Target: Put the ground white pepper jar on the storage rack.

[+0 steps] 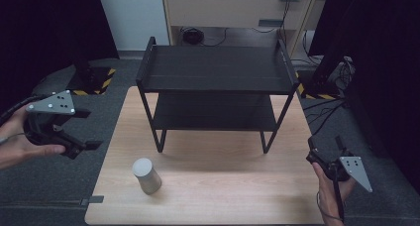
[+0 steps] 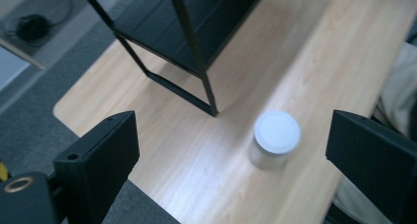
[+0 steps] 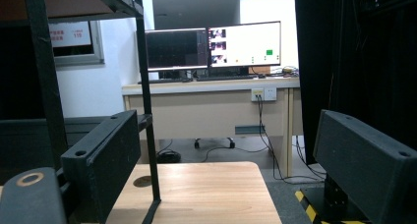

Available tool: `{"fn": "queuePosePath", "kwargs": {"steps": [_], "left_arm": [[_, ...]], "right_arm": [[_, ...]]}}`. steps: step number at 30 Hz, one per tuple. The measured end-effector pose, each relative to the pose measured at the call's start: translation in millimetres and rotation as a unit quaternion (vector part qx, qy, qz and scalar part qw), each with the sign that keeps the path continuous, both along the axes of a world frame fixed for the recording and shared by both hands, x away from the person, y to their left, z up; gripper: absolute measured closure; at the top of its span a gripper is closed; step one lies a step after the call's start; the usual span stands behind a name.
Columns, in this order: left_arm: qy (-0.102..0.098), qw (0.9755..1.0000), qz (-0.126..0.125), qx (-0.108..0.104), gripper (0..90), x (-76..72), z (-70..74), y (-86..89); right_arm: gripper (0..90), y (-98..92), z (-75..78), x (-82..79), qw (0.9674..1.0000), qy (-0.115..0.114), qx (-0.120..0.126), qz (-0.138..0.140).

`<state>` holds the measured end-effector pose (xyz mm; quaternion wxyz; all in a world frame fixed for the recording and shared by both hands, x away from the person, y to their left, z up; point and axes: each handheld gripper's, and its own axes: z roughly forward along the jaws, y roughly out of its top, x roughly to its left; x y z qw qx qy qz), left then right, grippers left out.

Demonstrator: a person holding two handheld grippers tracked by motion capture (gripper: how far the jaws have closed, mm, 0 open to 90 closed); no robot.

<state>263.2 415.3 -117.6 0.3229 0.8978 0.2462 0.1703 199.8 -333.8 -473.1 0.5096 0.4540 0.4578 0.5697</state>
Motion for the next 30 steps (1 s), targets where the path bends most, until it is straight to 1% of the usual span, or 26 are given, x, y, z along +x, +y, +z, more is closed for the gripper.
{"fn": "queuePosePath", "kwargs": {"steps": [1, 2, 4, 7, 9, 10, 11, 12, 13, 14, 15, 16, 17, 18, 19, 20, 21, 22, 23, 24, 25, 26, 27, 28, 29, 30], "left_arm": [[0.014, 0.9997, -0.013, 0.012, 5.1, 4.5, 8.9, -3.0], [0.02, 0.9995, -0.018, 0.015, 5.0, 6.3, 12.0, -5.0], [0.022, 0.999, -0.028, 0.026, 5.3, 8.5, 15.4, -10.5], [0.027, 0.9987, -0.035, 0.026, 5.4, 12.0, 14.7, -13.4], [0.031, 0.9982, -0.042, 0.029, 5.5, 16.4, 11.0, -16.7], [0.037, 0.9973, -0.048, 0.042, 5.6, 21.1, 6.2, -22.9], [0.041, 0.9969, -0.052, 0.044, 5.6, 24.2, 1.6, -25.4], [0.041, 0.9969, -0.052, 0.044, 5.6, 24.2, 1.6, -25.4], [0.051, 0.9958, -0.058, 0.051, 5.7, 29.9, -4.4, -30.1], [0.056, 0.9947, -0.062, 0.059, 5.7, 33.5, -7.3, -34.0], [0.056, 0.9947, -0.062, 0.059, 5.8, 33.5, -7.3, -34.0], [0.061, 0.9933, -0.068, 0.071, 5.8, 37.4, -11.0, -39.6], [0.064, 0.9922, -0.073, 0.078, 5.9, 40.3, -13.9, -43.8], [0.073, 0.9899, -0.084, 0.089, 6.2, 45.7, -19.4, -51.0], [0.073, 0.9899, -0.084, 0.089, 6.3, 45.7, -19.4, -51.0], [0.073, 0.9892, -0.086, 0.092, 6.3, 47.0, -22.4, -54.3], [0.08, 0.9874, -0.093, 0.099, 6.4, 51.2, -27.5, -60.1], [0.08, 0.9874, -0.093, 0.099, 6.4, 51.2, -27.5, -60.1], [0.081, 0.9863, -0.097, 0.106, 6.5, 53.3, -32.1, -64.9], [0.083, 0.9865, -0.098, 0.102, 6.6, 55.4, -37.3, -66.1], [0.083, 0.9865, -0.098, 0.102, 6.6, 55.4, -37.3, -66.1], [0.086, 0.986, -0.1, 0.102, 6.6, 57.3, -41.3, -67.5], [0.09, 0.9852, -0.101, 0.105, 6.5, 60.3, -48.7, -71.1], [0.09, 0.9852, -0.101, 0.105, 6.5, 60.3, -48.7, -71.1], [0.097, 0.9833, -0.106, 0.112, 6.6, 64.5, -56.3, -76.0], [0.101, 0.9828, -0.107, 0.112, 6.5, 66.6, -60.1, -77.8]], "right_arm": [[10.4, 0.4, -0.2, -0.5, 1.0, 0.001, 0.0, 0.0], [10.4, 0.6, -0.3, -0.9, 1.0, 0.001, -0.001, 0.0], [10.4, 1.1, 0.2, -1.4, 1.0, 0.0, -0.003, 0.001], [10.6, 1.9, 0.7, -1.6, 1.0, -0.003, -0.005, 0.0], [10.6, 1.9, 0.6, -2.0, 1.0, -0.003, -0.005, 0.0], [10.6, 1.4, 0.3, -2.2, 1.0, -0.003, -0.005, 0.0], [10.6, 1.0, 0.1, -2.2, 1.0, -0.002, -0.005, 0.0], [10.6, 1.0, 0.1, -2.2, 1.0, -0.002, -0.005, 0.0], [10.7, 0.8, 0.1, -2.2, 1.0, -0.002, -0.003, -0.002], [10.6, 0.6, 0.1, -2.1, 1.0, -0.002, -0.004, -0.003], [10.6, 0.6, 0.1, -2.1, 1.0, -0.002, -0.004, -0.003], [10.7, 0.6, 0.2, -1.9, 1.0, -0.002, -0.004, -0.003], [10.7, 0.7, 0.1, -2.0, 1.0, -0.001, -0.004, -0.004], [10.7, 0.9, 0.2, -2.3, 1.0, -0.001, -0.002, -0.004], [10.7, 0.9, 0.2, -2.3, 1.0, -0.001, -0.002, -0.004], [10.8, 1.1, 0.7, -2.7, 1.0, -0.001, -0.003, -0.003], [10.7, 1.0, 0.9, -3.1, 1.0, -0.003, -0.004, -0.003], [10.7, 1.0, 0.9, -3.1, 1.0, -0.003, -0.004, -0.003], [10.7, 0.9, 0.7, -3.4, 1.0, -0.004, -0.005, -0.002], [10.7, 0.7, 0.8, -3.3, 1.0, -0.003, -0.007, -0.002], [10.7, 0.7, 0.8, -3.3, 1.0, -0.003, -0.007, -0.002], [10.7, 0.7, 0.6, -3.4, 1.0, -0.003, -0.006, -0.002], [10.7, 0.4, 0.7, -3.6, 1.0, -0.005, -0.006, -0.002], [10.7, 0.4, 0.7, -3.6, 1.0, -0.005, -0.006, -0.002], [10.7, 0.5, 1.1, -4.5, 1.0, -0.007, -0.005, -0.003], [10.7, 0.5, 1.1, -4.7, 1.0, -0.007, -0.004, -0.004]]}}
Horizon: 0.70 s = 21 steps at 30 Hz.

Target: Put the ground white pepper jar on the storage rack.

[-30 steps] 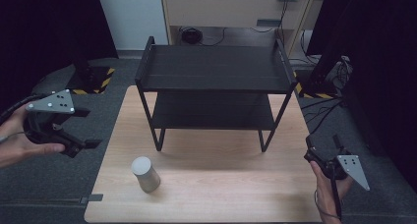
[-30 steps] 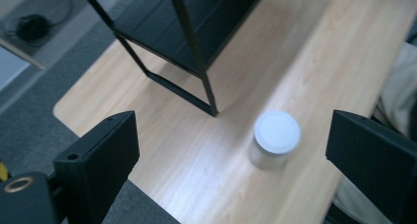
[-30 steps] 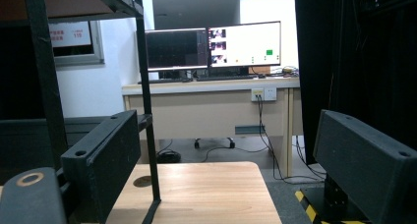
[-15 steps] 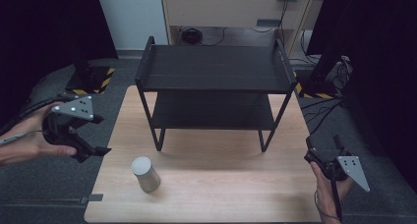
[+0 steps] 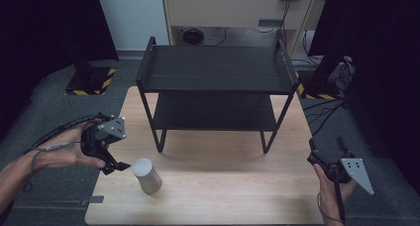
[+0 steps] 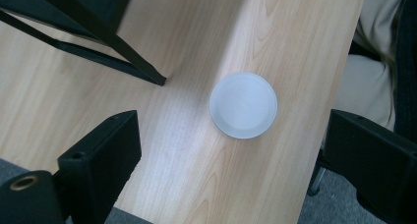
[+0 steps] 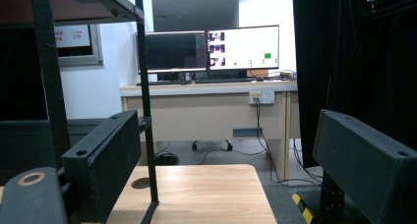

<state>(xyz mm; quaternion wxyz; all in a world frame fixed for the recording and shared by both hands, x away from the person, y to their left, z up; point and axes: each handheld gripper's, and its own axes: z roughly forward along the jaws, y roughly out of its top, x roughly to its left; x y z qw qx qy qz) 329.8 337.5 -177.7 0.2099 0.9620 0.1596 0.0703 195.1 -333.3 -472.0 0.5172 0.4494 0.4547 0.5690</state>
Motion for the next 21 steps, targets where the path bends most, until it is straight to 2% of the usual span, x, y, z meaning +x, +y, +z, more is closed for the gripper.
{"fn": "queuePosePath", "kwargs": {"steps": [8, 14, 21], "left_arm": [[0.011, 0.9999, -0.009, 0.008, 6.2, 11.1, -22.2, -11.8], [0.027, 0.9996, -0.012, 0.001, 6.9, 19.9, -45.0, -19.6], [0.043, 0.9985, -0.03, 0.018, 9.0, 26.0, -65.6, -31.5]], "right_arm": [[10.7, -0.7, 0.6, -0.7, 1.0, -0.001, 0.002, -0.004], [11.1, -1.3, 0.8, -1.6, 1.0, -0.001, 0.001, -0.004], [11.3, -1.7, 0.5, -3.0, 1.0, -0.001, 0.004, -0.008]]}}
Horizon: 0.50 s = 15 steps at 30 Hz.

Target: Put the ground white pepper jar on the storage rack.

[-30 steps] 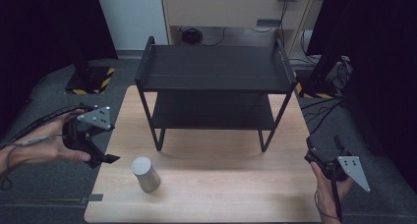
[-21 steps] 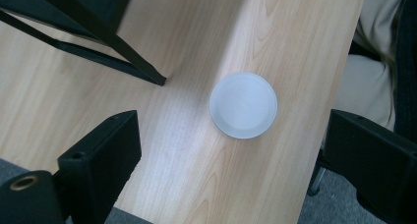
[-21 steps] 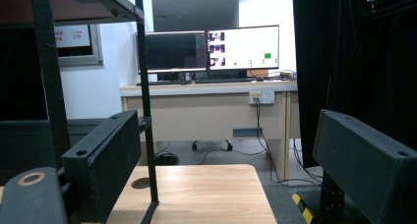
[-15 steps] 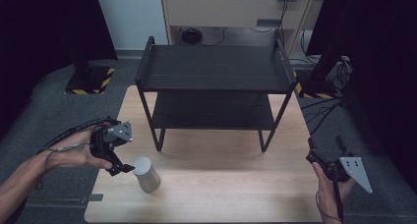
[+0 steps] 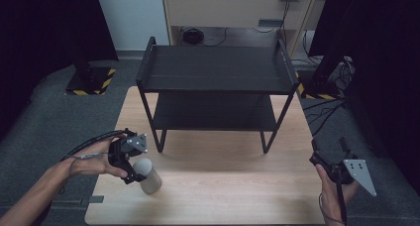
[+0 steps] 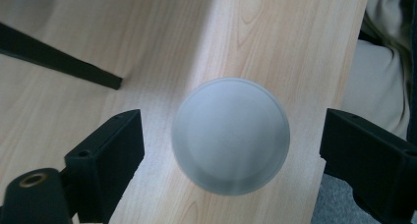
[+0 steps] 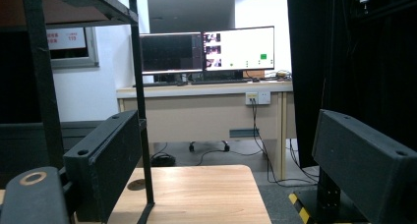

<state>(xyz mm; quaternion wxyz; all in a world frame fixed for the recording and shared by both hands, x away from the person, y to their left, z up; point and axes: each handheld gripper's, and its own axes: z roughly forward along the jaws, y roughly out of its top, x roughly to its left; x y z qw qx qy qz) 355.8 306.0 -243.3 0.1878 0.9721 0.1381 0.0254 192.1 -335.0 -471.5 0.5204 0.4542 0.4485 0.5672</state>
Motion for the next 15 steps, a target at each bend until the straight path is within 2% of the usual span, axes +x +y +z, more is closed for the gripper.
{"fn": "queuePosePath", "kwargs": {"steps": [4, 10, 13, 15], "left_arm": [[0.002, 1.0, -0.006, -0.002, 11.9, 1.5, -7.0, -1.4], [-0.005, 0.9996, -0.019, 0.019, 16.3, 1.9, -21.4, -9.9], [-0.006, 0.9997, -0.018, 0.018, 16.4, 1.3, -25.2, -9.9], [-0.006, 0.9996, -0.022, 0.017, 21.1, 2.0, -26.4, -9.0]], "right_arm": [[11.5, 0.2, -0.1, 0.0, 1.0, 0.0, 0.001, 0.0], [11.7, 0.3, -0.2, -0.7, 1.0, 0.0, 0.0, 0.001], [12.0, -0.3, -0.7, -0.8, 1.0, 0.0, 0.0, 0.001], [12.0, -0.4, -0.9, -0.7, 1.0, 0.0, 0.001, 0.001]]}}
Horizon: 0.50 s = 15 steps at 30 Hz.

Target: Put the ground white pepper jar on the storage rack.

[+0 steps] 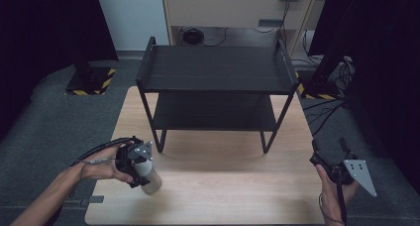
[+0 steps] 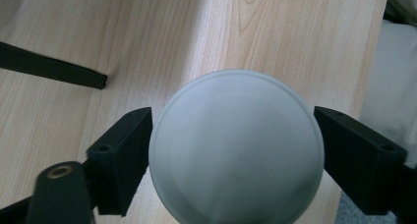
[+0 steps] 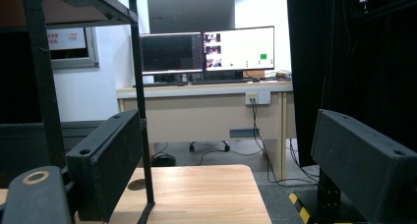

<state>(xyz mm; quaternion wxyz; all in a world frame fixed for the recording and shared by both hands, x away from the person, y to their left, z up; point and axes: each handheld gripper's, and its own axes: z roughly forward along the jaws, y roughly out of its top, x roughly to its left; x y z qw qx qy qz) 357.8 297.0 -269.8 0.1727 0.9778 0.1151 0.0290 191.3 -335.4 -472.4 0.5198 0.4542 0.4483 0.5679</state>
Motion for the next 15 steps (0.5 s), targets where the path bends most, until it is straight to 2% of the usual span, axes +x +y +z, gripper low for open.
{"fn": "queuePosePath", "kwargs": {"steps": [2, 4, 8, 10, 12, 14, 15], "left_arm": [[-0.006, 0.9999, 0.002, 0.013, 28.4, -0.6, -0.5, -3.0], [0.005, 0.9999, 0.005, 0.01, 32.5, 3.1, -1.0, -1.2], [0.006, 0.9999, 0.008, 0.011, 32.9, 3.0, -0.5, -2.3], [0.006, 0.9998, 0.017, 0.002, 33.0, 1.4, -1.5, -0.1], [0.004, 0.9999, 0.013, 0.001, 33.1, 0.3, -1.1, -0.4], [0.002, 0.9999, 0.011, -0.005, 33.2, -0.9, 2.7, -0.3], [-0.001, 0.9998, 0.012, -0.014, 33.2, -1.8, 7.2, 0.8]], "right_arm": [[12.1, 0.1, -0.1, -0.1, 1.0, 0.001, 0.001, 0.0], [12.2, 0.5, -0.2, -0.3, 1.0, 0.0, 0.0, 0.001], [12.3, 1.0, -0.2, -0.3, 1.0, -0.002, -0.001, 0.001], [12.4, 1.0, -0.2, -0.3, 1.0, -0.001, -0.002, 0.002], [12.4, 0.9, -0.1, -0.3, 1.0, -0.001, -0.003, 0.001], [12.4, 0.9, -0.2, -0.3, 1.0, -0.001, -0.003, 0.001], [12.4, 0.9, -0.1, -0.2, 1.0, -0.001, -0.002, 0.001]]}}
